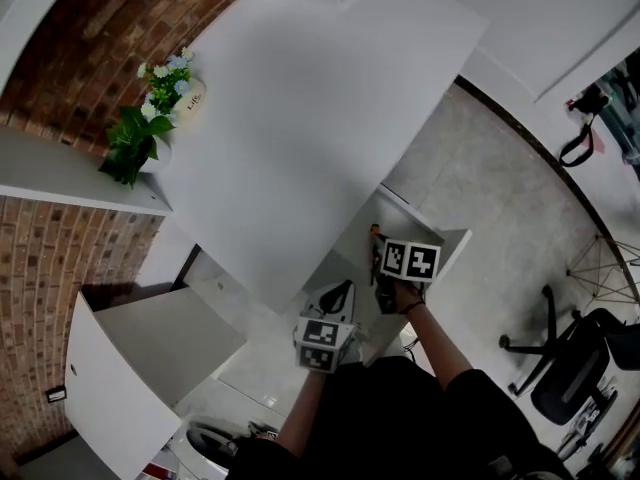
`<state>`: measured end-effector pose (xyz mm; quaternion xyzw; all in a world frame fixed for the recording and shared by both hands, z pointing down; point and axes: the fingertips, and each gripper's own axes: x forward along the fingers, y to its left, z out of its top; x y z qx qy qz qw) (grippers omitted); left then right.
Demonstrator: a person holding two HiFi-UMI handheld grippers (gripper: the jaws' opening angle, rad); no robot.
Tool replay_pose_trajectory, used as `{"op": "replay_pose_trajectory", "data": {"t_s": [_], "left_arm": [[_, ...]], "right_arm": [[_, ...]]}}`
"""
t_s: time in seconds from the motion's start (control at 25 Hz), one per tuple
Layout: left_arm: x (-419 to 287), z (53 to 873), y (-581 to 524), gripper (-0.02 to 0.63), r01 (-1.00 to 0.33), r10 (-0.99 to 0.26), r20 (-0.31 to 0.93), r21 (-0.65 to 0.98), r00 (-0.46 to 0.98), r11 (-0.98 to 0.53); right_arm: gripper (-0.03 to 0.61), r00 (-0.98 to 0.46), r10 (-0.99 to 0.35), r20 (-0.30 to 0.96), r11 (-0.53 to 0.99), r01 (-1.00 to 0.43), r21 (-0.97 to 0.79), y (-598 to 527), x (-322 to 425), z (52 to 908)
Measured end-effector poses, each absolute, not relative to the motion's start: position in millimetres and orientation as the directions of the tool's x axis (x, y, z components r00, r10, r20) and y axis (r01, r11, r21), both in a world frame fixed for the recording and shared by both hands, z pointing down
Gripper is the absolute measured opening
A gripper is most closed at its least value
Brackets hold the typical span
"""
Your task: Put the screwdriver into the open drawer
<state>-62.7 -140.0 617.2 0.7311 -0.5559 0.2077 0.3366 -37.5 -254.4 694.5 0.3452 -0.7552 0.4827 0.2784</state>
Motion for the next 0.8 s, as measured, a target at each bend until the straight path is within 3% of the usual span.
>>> {"op": "replay_pose_trajectory", "data": {"t_s": [0.28,0.8], "left_arm": [[-71,571,-147,0.009,-0.952,-0.738,0.602,0.221,0.305,-0.213],[-93,486,-149,0.008,-0.961,-0.844,0.460,0.161,0.275,-0.226]], "right_arm": [[0.021,-0.711,-0.281,0.644,0.363,-0.700,-0.615,-245,-39,634],[0.021,-0.877,-0.338,0.341,0.630,-0.480,-0.611,-219,-41,492]]}}
